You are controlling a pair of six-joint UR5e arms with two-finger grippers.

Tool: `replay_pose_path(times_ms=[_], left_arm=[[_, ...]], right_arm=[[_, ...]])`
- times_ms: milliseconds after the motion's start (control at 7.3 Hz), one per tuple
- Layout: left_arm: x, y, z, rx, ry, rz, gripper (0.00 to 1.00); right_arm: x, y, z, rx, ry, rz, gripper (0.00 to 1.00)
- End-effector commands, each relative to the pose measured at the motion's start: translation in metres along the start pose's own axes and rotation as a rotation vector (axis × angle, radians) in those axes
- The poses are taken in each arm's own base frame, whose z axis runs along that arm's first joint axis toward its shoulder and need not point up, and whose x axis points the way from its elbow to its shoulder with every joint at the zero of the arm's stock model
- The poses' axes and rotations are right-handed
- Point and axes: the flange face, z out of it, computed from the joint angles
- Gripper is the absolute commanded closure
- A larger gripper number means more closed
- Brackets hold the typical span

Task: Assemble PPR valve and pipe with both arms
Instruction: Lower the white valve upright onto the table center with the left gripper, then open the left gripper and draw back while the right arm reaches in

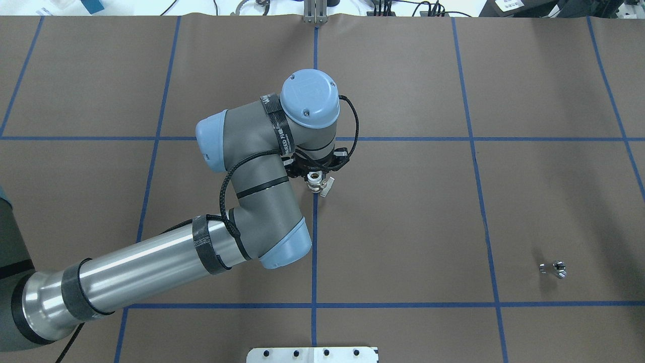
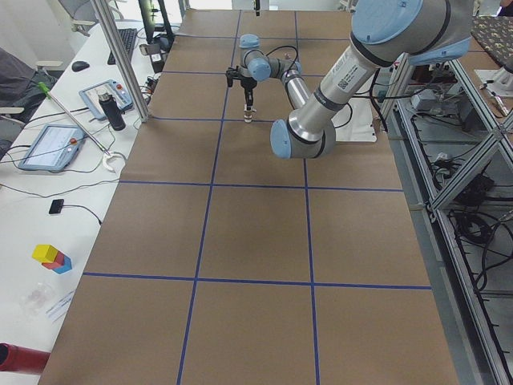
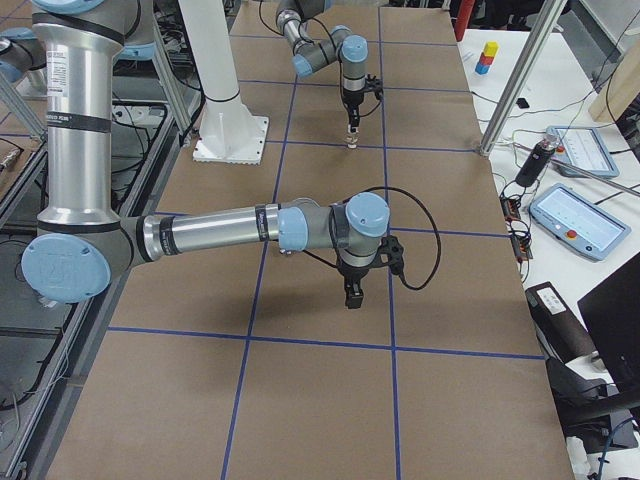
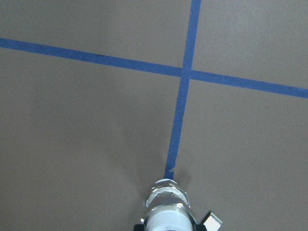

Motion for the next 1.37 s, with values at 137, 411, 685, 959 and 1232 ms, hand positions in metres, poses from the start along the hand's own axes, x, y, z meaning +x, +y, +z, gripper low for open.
replay_pose_path(times_ms=[137, 411, 685, 959, 1232], left_arm=[[0.001, 0.000, 0.000, 0.001, -0.002, 0.001, 0.31], [0.002, 0.001, -0.003, 0.000, -0.006, -0.001, 0.23], [-0.006, 0.006, -0.034, 0.003, 0.021, 0.012, 0.22], [-0.091, 0.016, -0.055, -0.034, 0.079, 0.055, 0.22], [-0.151, 0.015, -0.076, -0.006, 0.096, 0.137, 0.22]], right_arm=[[0.001, 0.000, 0.002, -0.003, 0.000, 0.003, 0.01], [0.001, 0.000, 0.002, -0.002, -0.002, -0.001, 0.01], [-0.004, -0.001, 0.001, -0.001, -0.013, 0.002, 0.01], [-0.038, -0.005, -0.010, 0.028, -0.017, 0.080, 0.01], [-0.083, 0.016, 0.014, 0.084, -0.047, 0.039, 0.01]])
